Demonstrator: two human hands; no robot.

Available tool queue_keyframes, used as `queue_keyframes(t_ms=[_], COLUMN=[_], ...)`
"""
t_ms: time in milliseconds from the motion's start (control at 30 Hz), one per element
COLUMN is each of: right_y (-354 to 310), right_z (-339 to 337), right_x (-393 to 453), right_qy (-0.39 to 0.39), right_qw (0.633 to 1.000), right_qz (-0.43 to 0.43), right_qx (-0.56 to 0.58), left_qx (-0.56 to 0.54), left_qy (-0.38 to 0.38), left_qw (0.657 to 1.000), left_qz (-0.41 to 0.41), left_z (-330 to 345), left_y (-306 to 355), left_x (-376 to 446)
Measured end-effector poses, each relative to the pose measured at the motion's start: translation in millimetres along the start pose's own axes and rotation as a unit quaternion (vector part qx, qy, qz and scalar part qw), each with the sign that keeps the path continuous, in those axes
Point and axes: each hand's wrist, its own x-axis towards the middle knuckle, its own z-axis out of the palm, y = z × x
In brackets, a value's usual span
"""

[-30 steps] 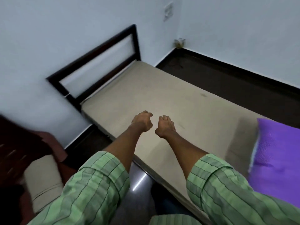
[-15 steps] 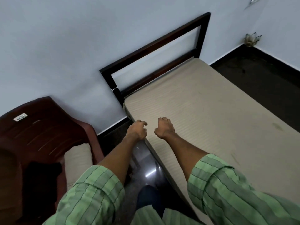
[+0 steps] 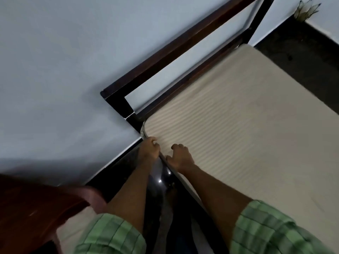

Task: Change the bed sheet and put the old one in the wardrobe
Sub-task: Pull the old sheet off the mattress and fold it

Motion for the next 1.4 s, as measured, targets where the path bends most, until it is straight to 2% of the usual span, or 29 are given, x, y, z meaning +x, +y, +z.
queue_keyframes(t_ms=[133, 300, 367, 433, 533, 600, 667, 733, 800, 900, 967, 1000, 1100, 1200, 1233, 1300, 1333, 1367, 1400], right_y=[-9, -16, -16, -14, -14, -13, -14, -18, -17, -15, -13, -12, -5, 2, 4, 11, 15, 21, 26], right_z=[38, 93, 112, 127, 131, 134, 141, 141, 136, 126, 117, 114, 105, 106, 108, 117, 123, 128, 131], right_x=[86, 166, 180, 195, 217, 220, 215, 212, 212, 208, 199, 192, 171, 158, 156, 153, 154, 155, 158], right_qy=[0.001, 0.014, 0.035, 0.059, 0.086, 0.082, 0.07, 0.064, 0.06, 0.078, 0.141, 0.202, 0.351, 0.401, 0.397, 0.33, 0.269, 0.201, 0.143], right_qw=[1.0, 0.996, 0.989, 0.978, 0.963, 0.956, 0.955, 0.96, 0.966, 0.975, 0.98, 0.974, 0.935, 0.913, 0.915, 0.943, 0.961, 0.974, 0.98], right_qz=[0.017, 0.058, 0.073, 0.08, 0.09, 0.069, 0.015, -0.031, -0.061, -0.085, -0.079, -0.074, -0.04, -0.032, -0.03, 0.021, 0.063, 0.1, 0.118], right_qx=[0.002, -0.064, -0.122, -0.185, -0.239, -0.274, -0.287, -0.27, -0.242, -0.189, -0.12, -0.075, 0.016, 0.069, 0.068, 0.024, -0.012, -0.044, -0.071], left_qx=[-0.084, -0.194, -0.228, -0.259, -0.366, -0.426, -0.45, -0.464, -0.454, -0.457, -0.506, -0.537, -0.603, -0.644, -0.645, -0.628, -0.602, -0.548, -0.447], left_qy=[0.0, 0.103, 0.164, 0.174, 0.076, 0.068, 0.063, 0.03, -0.001, 0.003, -0.015, -0.044, -0.16, -0.218, -0.214, -0.168, -0.112, -0.04, 0.036], left_qw=[0.994, 0.973, 0.953, 0.933, 0.898, 0.871, 0.86, 0.859, 0.872, 0.881, 0.855, 0.835, 0.768, 0.718, 0.717, 0.743, 0.774, 0.821, 0.885], left_qz=[-0.067, -0.077, -0.115, -0.177, -0.233, -0.235, -0.232, -0.214, -0.183, -0.123, -0.111, -0.113, -0.143, -0.152, -0.154, -0.16, -0.164, -0.158, -0.124], left_z=[10, 39, 53, 64, 74, 76, 75, 69, 65, 63, 65, 66, 69, 71, 72, 75, 76, 78, 80], left_y=[-29, -65, -75, -83, -100, -109, -114, -110, -107, -107, -94, -84, -54, -40, -40, -45, -51, -62, -70], left_x=[96, 159, 164, 176, 194, 196, 192, 185, 181, 178, 175, 174, 168, 164, 165, 167, 169, 170, 170])
